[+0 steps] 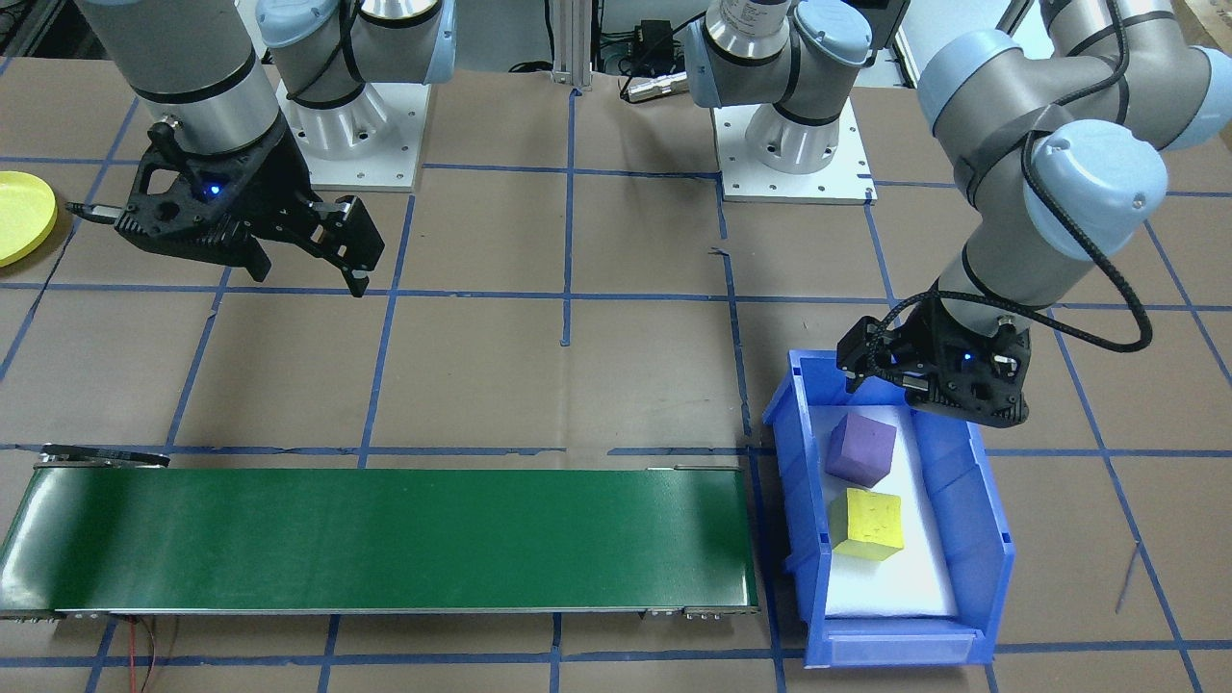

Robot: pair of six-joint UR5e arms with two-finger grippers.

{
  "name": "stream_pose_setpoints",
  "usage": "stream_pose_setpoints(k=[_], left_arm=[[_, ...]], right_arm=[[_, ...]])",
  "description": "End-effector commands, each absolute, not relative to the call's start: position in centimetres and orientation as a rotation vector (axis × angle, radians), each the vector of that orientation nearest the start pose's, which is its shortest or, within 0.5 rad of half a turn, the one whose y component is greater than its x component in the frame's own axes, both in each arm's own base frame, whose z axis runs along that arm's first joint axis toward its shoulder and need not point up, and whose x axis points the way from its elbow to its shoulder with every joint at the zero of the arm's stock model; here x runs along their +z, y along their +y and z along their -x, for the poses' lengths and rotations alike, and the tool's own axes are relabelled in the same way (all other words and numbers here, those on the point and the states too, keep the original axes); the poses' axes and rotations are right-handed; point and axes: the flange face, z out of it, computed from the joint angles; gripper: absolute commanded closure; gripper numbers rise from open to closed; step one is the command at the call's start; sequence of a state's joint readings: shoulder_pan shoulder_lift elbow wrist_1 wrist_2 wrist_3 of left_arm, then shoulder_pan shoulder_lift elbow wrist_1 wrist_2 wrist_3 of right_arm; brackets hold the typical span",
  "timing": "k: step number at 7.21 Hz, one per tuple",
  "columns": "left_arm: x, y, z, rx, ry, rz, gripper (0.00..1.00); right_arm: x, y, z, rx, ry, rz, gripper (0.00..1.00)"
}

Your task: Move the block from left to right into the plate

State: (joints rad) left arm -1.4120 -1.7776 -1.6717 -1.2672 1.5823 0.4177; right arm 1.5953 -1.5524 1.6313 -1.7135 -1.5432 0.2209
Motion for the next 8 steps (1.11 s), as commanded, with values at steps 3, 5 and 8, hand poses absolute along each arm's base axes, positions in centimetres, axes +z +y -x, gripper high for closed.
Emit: stream_pose_setpoints(k=[3, 5, 8], left_arm=[[30.2, -57.3, 3.7, 0.147, 3.059, -0.559, 0.00], [28.4, -57.9, 2.9, 0.192, 3.022, -0.582, 0.00], [25.5, -58.4, 2.9, 0.252, 3.032, -0.585, 0.00]], right_arm=[[46.4, -50.1, -14.8, -0.094, 3.090, -0.303, 0.00], [46.3, -50.1, -14.8, -0.089, 3.091, -0.303, 0.00], [46.3, -50.1, -14.8, -0.089, 3.091, -0.303, 0.00]])
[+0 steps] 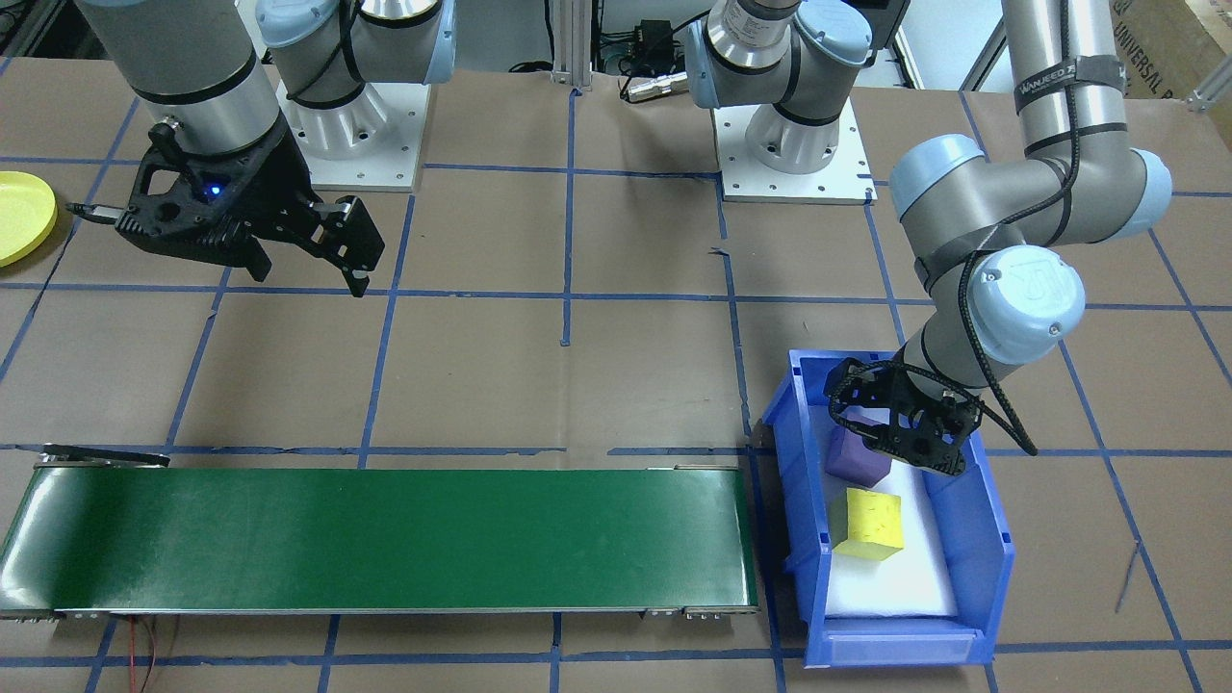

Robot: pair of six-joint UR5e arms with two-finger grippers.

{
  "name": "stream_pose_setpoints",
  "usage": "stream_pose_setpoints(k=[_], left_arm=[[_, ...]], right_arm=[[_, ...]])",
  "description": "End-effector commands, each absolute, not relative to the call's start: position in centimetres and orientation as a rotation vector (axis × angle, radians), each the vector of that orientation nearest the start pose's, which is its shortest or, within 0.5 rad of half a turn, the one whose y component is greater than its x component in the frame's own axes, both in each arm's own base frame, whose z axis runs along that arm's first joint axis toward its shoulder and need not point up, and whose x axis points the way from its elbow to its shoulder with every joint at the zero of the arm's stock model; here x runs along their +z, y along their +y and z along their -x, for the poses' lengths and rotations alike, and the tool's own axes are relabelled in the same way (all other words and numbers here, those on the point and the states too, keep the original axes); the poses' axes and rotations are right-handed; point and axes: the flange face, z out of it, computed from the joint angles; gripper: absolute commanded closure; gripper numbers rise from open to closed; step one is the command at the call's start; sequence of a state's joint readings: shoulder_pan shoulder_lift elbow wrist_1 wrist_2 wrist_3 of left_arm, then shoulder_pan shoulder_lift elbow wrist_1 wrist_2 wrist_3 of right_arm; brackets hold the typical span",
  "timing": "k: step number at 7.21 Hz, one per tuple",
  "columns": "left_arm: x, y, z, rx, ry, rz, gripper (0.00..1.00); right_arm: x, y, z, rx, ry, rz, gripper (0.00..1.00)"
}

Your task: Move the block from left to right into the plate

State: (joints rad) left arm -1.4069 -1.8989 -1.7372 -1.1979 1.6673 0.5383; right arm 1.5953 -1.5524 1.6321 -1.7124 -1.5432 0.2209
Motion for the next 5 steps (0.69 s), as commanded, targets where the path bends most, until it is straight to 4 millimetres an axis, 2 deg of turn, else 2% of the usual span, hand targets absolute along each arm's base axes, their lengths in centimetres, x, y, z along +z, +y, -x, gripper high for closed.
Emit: stream_pose_setpoints(k=[1, 3, 4, 5], left_arm=[[24.8, -58.6, 2.8, 0.251, 3.034, -0.583, 0.00], [24.2, -58.9, 2.8, 0.238, 3.032, -0.586, 0.00], [23.8, -59.2, 2.7, 0.223, 3.025, -0.601, 0.06], [23.7, -59.5, 2.7, 0.196, 3.014, -0.631, 0.33]], right_arm=[[46.3, -50.1, -14.8, -0.089, 3.091, -0.303, 0.00], [46.3, -50.1, -14.8, -0.089, 3.091, -0.303, 0.00], [46.3, -50.1, -14.8, -0.089, 3.091, -0.303, 0.00], [46.3, -50.1, -14.8, -0.089, 3.091, -0.303, 0.00]])
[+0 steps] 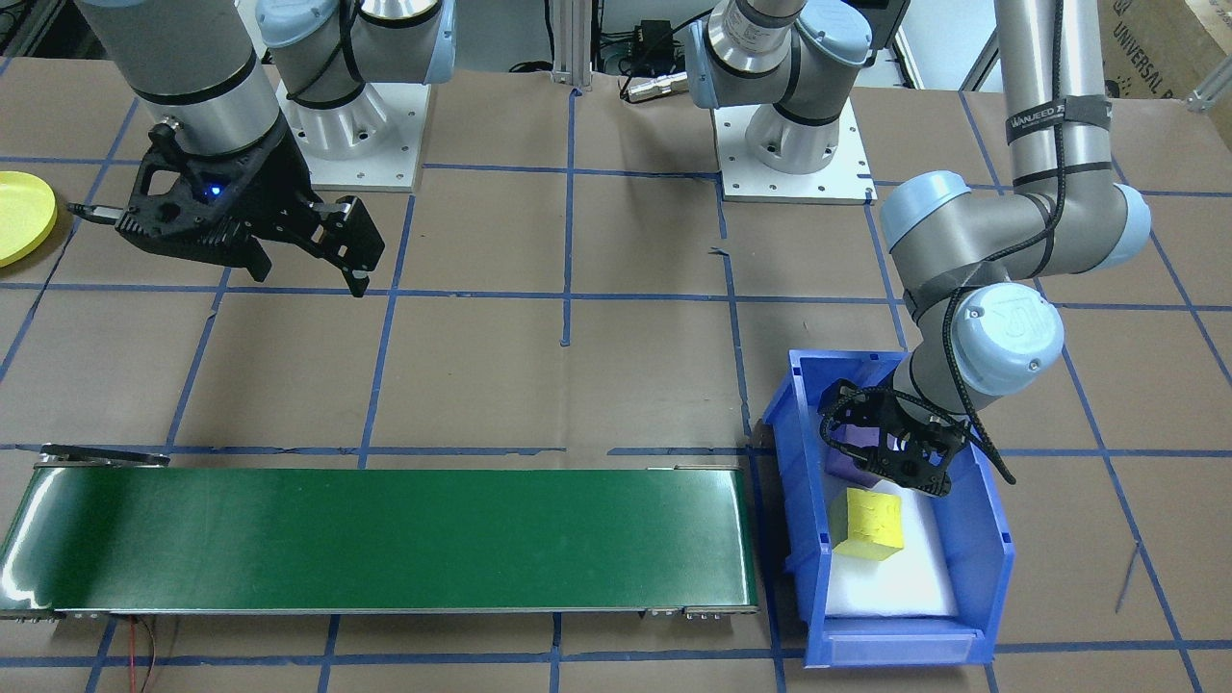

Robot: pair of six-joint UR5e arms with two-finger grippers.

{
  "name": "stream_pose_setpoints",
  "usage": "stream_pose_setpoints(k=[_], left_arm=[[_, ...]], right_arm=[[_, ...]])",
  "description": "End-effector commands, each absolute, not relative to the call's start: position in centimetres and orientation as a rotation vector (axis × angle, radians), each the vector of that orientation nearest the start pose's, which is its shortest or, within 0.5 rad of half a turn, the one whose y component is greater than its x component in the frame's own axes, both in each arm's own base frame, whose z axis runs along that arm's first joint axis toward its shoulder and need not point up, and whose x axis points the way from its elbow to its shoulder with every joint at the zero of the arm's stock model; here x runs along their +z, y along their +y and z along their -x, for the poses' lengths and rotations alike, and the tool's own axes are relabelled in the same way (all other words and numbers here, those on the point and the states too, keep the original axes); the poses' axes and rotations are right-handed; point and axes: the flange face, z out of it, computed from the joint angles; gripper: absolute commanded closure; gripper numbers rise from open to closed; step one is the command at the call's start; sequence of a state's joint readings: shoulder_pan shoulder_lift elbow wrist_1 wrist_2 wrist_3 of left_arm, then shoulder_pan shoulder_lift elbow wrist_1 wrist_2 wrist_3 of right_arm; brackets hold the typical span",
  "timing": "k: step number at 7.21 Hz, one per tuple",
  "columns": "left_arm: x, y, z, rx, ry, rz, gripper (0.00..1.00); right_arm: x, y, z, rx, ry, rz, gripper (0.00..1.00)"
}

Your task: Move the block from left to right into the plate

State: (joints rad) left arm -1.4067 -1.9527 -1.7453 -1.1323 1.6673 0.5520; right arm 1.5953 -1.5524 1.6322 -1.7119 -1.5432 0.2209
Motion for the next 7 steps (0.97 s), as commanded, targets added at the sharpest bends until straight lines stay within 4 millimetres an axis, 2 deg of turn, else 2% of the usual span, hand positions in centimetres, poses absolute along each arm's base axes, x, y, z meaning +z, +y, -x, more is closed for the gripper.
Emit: stream_pose_setpoints(k=[1, 2, 3, 4, 5, 6, 7], left_arm=[[23.6, -59.5, 2.6, 0.197, 3.010, -0.642, 0.58], [23.7, -59.6, 2.6, 0.186, 3.009, -0.639, 0.70], [25.2, -60.0, 2.6, 0.124, 2.998, -0.631, 0.72], [28.6, -60.1, 2.8, 0.025, 2.983, -0.606, 0.72], [33.6, -58.9, 3.5, -0.106, 2.967, -0.564, 0.72], [39.8, -56.6, 5.3, -0.272, 2.957, -0.558, 0.72], [43.7, -54.9, 6.1, -0.402, 2.975, -0.534, 0.72]], right_arm=[[46.3, -50.1, -14.8, -0.089, 3.091, -0.303, 0.00], [46.3, -50.1, -14.8, -0.089, 3.091, -0.303, 0.00], [46.3, -50.1, -14.8, -0.089, 3.091, -0.303, 0.00], [46.3, -50.1, -14.8, -0.089, 3.091, -0.303, 0.00], [46.3, -50.1, -14.8, -0.089, 3.091, -0.303, 0.00], [46.3, -50.1, -14.8, -0.089, 3.091, -0.303, 0.00], [46.3, -50.1, -14.8, -0.089, 3.091, -0.303, 0.00]])
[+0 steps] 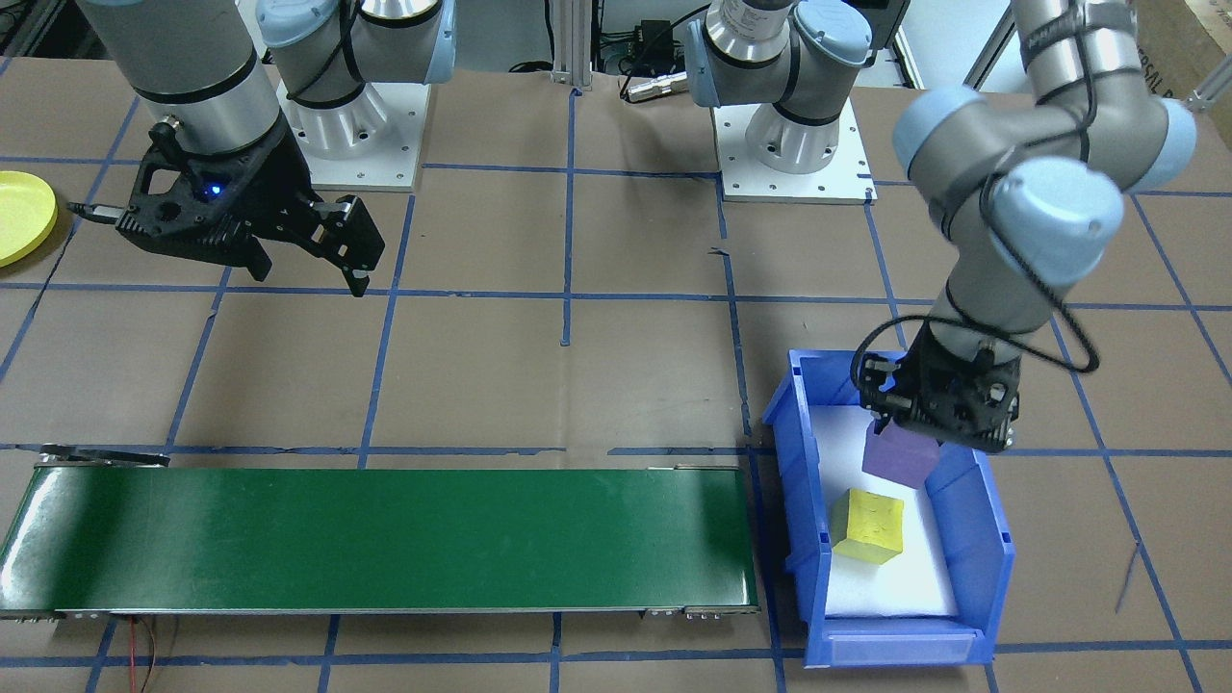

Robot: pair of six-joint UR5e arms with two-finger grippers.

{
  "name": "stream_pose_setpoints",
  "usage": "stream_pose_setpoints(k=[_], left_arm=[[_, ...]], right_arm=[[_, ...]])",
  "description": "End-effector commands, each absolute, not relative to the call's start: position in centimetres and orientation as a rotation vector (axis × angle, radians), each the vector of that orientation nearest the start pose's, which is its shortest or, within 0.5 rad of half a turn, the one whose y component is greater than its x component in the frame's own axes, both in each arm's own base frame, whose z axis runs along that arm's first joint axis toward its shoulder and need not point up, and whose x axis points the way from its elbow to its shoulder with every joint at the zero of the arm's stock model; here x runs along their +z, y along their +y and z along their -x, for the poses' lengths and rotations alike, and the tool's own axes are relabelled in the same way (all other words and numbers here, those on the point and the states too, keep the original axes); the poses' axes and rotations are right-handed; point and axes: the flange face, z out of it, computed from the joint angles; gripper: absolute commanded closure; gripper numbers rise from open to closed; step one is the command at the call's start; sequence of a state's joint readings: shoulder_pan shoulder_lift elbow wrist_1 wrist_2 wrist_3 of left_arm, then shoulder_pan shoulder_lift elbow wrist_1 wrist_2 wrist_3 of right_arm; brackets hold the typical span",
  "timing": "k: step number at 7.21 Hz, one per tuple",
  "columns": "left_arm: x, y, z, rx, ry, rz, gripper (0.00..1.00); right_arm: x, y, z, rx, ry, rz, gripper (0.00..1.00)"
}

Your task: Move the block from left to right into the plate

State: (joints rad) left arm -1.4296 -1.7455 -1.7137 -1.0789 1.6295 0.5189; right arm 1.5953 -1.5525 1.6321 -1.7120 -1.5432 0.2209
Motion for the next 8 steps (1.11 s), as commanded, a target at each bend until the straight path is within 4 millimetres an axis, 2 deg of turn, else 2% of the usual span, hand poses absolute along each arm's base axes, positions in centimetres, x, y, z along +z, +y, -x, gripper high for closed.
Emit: stream_pose_setpoints(k=[1, 2, 3, 5, 6, 8], left_arm=[[45.3, -54.9, 6.4, -0.486, 2.985, -0.490, 0.72], [45.6, -55.3, 7.0, -0.529, 3.025, -0.450, 0.72], [44.6, -55.7, 9.3, -0.534, 3.055, -0.422, 0.72], [40.1, -57.9, 16.5, -0.586, 3.103, -0.306, 0.72], [37.6, -58.8, 19.1, -0.604, 3.127, -0.228, 0.72], [34.1, -59.6, 21.5, -0.575, 3.126, -0.172, 0.72]], right_arm=[[46.3, -50.1, -14.8, -0.089, 3.091, -0.303, 0.00], [46.3, -50.1, -14.8, -0.089, 3.091, -0.303, 0.00], [46.3, -50.1, -14.8, -0.092, 3.090, -0.303, 0.00], [46.3, -50.2, -14.6, -0.093, 3.093, -0.308, 0.00], [46.3, -50.2, -14.5, -0.091, 3.096, -0.311, 0.00], [46.3, -50.1, -14.7, -0.088, 3.094, -0.304, 0.00]])
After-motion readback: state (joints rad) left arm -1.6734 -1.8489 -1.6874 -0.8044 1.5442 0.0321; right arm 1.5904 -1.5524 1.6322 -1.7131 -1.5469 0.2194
